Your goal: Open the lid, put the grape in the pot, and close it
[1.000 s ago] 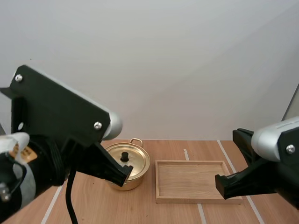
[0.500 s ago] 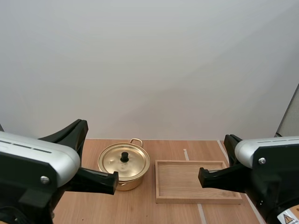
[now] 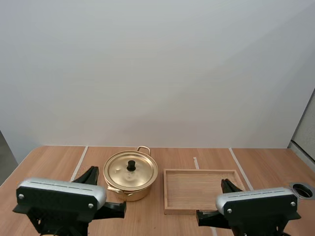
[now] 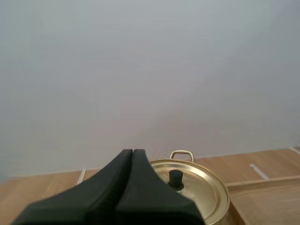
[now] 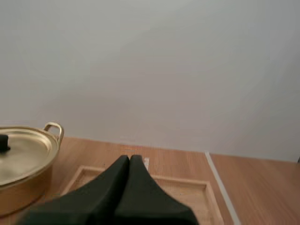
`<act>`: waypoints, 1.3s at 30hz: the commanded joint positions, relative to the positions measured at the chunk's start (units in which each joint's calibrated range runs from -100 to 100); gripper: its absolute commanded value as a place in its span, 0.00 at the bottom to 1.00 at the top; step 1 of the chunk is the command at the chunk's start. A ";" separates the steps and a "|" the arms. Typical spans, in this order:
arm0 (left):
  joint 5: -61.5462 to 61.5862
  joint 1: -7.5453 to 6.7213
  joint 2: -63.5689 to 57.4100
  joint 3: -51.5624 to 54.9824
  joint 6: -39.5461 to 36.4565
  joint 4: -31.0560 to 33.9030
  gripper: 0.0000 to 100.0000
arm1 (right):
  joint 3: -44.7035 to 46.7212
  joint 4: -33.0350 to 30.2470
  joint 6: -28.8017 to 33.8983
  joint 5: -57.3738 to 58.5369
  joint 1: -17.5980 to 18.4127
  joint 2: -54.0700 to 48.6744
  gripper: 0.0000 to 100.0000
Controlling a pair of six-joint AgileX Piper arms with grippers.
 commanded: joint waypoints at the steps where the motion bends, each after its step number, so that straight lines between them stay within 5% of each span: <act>1: -3.70 -0.12 -0.62 3.80 -0.53 0.08 0.00 | 0.40 0.50 -0.25 3.38 -0.23 -0.38 0.00; 11: 15.98 0.97 -1.96 3.80 -5.94 4.23 0.00 | 0.40 0.87 0.44 15.48 -0.23 -0.38 0.00; 17: 16.19 0.97 -1.96 3.80 -7.12 9.84 0.00 | 0.40 0.58 0.44 20.67 -0.23 -0.38 0.00; 39: 13.82 0.97 -1.96 3.80 -7.13 10.01 0.00 | 0.40 0.94 0.44 19.61 -0.43 -0.38 0.00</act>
